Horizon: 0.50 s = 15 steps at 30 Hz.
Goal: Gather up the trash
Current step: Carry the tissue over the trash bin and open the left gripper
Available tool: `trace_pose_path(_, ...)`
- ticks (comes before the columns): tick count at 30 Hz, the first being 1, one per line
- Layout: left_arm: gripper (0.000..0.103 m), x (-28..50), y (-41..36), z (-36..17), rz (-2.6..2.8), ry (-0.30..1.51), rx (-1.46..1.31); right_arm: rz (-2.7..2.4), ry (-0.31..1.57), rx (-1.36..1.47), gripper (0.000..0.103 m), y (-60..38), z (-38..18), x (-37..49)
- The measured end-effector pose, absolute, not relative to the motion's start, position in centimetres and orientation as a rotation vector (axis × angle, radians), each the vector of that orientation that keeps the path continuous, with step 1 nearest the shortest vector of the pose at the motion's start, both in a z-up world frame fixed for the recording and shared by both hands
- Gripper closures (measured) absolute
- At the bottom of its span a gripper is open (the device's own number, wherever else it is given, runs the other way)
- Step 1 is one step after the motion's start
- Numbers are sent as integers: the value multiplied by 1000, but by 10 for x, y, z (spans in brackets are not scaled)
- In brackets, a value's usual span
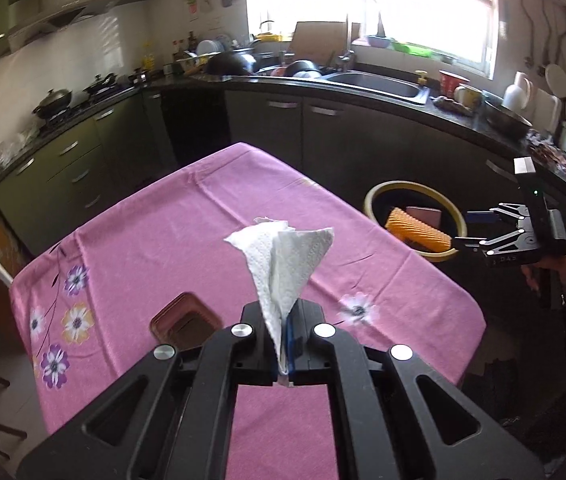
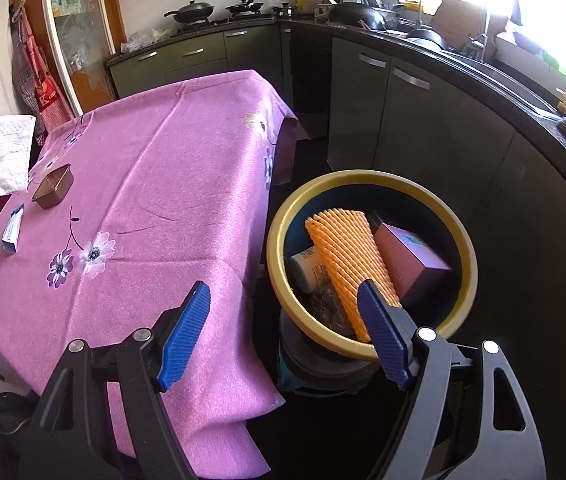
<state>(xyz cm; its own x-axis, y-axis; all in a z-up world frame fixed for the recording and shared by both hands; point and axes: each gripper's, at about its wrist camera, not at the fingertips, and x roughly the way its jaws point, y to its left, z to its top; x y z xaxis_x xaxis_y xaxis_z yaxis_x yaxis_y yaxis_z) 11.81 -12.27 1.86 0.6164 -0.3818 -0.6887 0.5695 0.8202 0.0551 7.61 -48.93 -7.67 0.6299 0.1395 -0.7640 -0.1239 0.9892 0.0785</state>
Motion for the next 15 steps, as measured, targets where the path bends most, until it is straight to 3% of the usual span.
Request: trace_pose_path(15, 101, 191, -349, -27, -900, 737, 471, -14, 837, 164, 23, -566, -88, 15)
